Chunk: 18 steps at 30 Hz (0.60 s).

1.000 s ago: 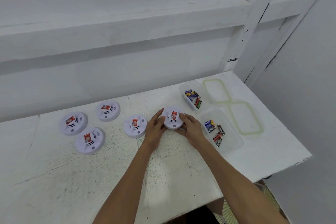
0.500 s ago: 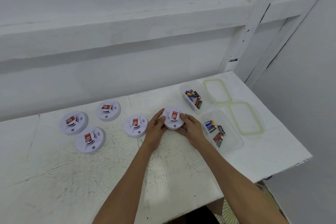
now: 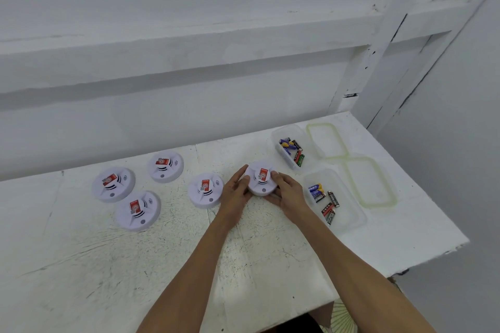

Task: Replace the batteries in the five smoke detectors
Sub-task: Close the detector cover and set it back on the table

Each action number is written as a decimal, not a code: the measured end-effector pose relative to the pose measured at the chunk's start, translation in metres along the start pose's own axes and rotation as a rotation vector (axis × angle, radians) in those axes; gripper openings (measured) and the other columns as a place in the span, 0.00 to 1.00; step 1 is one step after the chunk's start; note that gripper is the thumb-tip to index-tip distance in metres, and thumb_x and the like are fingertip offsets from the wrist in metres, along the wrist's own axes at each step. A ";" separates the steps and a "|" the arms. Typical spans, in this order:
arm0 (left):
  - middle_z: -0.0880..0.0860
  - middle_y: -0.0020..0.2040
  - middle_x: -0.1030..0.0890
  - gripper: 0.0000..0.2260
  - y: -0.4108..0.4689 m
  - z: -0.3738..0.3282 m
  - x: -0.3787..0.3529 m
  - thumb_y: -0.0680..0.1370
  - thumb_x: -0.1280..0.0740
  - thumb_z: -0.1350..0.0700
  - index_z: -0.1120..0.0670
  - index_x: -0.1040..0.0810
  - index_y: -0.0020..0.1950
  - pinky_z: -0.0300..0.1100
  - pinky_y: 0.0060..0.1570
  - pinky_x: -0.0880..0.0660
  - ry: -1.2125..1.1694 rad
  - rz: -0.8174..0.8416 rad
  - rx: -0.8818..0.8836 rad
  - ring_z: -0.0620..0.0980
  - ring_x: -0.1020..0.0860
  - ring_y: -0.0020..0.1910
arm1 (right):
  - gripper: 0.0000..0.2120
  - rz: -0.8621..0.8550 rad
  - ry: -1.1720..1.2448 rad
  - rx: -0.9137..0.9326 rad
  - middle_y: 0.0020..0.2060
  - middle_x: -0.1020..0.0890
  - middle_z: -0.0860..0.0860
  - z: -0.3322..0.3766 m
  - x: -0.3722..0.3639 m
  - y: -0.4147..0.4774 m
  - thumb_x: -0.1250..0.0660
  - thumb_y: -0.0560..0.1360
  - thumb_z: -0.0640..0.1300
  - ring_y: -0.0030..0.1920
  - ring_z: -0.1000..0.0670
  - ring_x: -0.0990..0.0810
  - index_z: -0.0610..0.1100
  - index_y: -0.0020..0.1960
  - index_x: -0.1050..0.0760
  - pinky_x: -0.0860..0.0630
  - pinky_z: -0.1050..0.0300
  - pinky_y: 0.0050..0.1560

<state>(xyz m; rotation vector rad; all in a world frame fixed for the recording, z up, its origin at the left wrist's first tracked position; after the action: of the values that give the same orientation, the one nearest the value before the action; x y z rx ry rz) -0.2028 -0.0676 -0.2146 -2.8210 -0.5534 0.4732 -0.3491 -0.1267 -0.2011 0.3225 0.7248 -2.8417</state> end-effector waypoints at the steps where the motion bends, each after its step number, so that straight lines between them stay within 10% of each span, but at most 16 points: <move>1: 0.56 0.70 0.20 0.19 0.001 -0.002 0.000 0.86 0.37 0.58 0.57 0.28 0.77 0.55 0.67 0.22 -0.001 -0.002 0.006 0.56 0.19 0.67 | 0.15 -0.015 -0.004 -0.006 0.53 0.14 0.43 0.001 -0.002 0.002 0.30 0.78 0.50 0.52 0.42 0.14 0.40 0.59 0.20 0.17 0.44 0.53; 18: 0.56 0.72 0.24 0.21 0.048 -0.089 0.087 0.84 0.34 0.56 0.56 0.29 0.77 0.49 0.67 0.26 0.457 -0.374 -0.114 0.55 0.24 0.68 | 0.09 -0.014 -0.341 -0.022 0.53 0.16 0.42 0.030 -0.140 0.061 0.29 0.76 0.45 0.52 0.43 0.16 0.42 0.54 0.19 0.16 0.48 0.48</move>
<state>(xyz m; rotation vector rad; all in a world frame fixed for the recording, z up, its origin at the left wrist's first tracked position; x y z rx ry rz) -0.0797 -0.0901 -0.1687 -2.6975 -0.9928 -0.2739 -0.2057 -0.1759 -0.1666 -0.1687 0.6859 -2.7928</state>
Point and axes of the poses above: each hand's wrist, its own y-axis towards the middle knuckle, its own x-axis out of the back of the hand, z = x × y, the point moved 1 cm from there along y, towards the middle knuckle
